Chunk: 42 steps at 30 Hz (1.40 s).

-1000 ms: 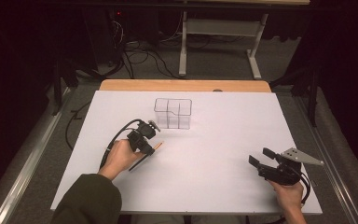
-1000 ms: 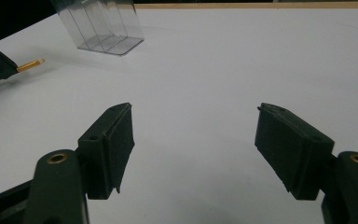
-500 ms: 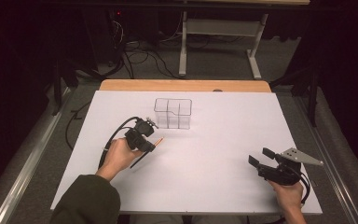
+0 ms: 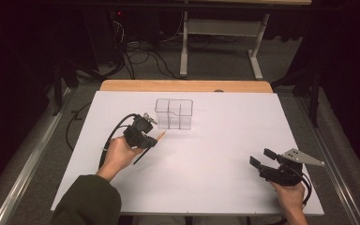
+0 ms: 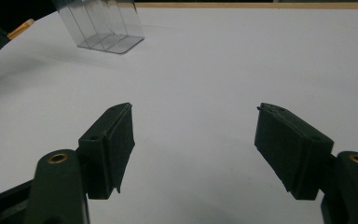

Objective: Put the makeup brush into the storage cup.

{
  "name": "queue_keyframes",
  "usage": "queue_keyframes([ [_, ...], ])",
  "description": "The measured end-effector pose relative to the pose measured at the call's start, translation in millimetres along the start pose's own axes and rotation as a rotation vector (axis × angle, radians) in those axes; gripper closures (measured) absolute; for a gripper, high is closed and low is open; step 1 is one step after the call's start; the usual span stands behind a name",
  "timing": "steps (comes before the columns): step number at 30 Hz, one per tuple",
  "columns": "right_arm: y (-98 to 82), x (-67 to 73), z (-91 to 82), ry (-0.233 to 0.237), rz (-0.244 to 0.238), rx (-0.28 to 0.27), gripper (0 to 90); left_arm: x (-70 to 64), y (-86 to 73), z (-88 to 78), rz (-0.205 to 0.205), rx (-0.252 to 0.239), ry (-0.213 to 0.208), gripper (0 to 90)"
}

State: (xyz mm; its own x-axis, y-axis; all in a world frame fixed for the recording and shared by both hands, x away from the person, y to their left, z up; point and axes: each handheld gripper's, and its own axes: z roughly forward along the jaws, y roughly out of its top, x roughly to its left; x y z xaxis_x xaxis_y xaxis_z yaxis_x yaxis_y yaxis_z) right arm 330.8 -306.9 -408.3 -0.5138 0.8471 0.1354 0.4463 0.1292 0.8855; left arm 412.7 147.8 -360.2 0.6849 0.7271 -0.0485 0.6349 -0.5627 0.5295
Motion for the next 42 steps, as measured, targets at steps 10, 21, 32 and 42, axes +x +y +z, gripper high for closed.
queue_keyframes([
  [10, 0.0, 0.0, 0.2, 0.0, 0.0, 0.0, 30.4, -0.3, 3.0, -10.1, 0.003, -0.099, 0.017, 83.0],
  [21, 0.0, -0.1, 0.0, 0.0, -0.001, 0.0, 30.4, -2.5, 9.6, -18.0, -0.002, -0.18, 0.009, 83.0],
  [32, 0.0, -0.1, 0.1, 0.001, -0.001, 0.0, 30.4, -3.1, 15.1, -21.9, -0.011, -0.246, 0.003, 83.0],
  [42, 0.1, 0.6, 0.1, 0.005, -0.003, 0.0, 30.3, 1.9, 19.6, -24.8, -0.027, -0.293, 0.0, 83.0],
])
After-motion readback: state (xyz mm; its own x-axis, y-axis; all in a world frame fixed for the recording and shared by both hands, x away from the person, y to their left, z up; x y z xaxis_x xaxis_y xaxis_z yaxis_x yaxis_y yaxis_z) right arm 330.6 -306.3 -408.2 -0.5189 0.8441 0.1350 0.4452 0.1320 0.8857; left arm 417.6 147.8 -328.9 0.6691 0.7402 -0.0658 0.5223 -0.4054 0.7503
